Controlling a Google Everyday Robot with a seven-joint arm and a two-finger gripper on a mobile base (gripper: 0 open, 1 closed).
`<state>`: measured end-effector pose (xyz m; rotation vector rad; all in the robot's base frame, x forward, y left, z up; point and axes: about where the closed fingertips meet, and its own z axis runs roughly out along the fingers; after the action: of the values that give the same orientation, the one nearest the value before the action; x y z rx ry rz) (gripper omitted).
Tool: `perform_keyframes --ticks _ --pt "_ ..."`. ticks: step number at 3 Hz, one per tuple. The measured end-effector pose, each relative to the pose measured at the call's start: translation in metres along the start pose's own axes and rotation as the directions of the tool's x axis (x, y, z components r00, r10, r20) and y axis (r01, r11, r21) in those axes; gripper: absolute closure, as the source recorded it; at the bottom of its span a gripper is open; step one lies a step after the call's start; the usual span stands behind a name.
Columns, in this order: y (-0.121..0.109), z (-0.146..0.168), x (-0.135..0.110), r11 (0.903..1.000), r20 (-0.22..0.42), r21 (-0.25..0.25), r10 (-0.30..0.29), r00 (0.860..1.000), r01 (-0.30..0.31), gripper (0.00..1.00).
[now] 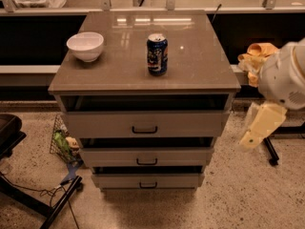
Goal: Open top drawer
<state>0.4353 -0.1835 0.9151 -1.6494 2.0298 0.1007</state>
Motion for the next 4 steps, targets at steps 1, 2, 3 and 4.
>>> perform_keyframes --ticks 1,2,3,4 --pt "0.019 0.058 0.004 0.9996 0.125 -0.017 -0.018 0.992 0.02 0.0" --pt "0.009 0.135 0.006 0.9983 0.248 0.042 -0.05 0.967 0.041 0.0" --pt "-0.016 0.178 0.008 0.9938 0.293 0.106 -0.063 0.954 0.034 0.0" --pt "-0.015 0.178 0.008 0.994 0.293 0.103 -0.064 0.954 0.035 0.0"
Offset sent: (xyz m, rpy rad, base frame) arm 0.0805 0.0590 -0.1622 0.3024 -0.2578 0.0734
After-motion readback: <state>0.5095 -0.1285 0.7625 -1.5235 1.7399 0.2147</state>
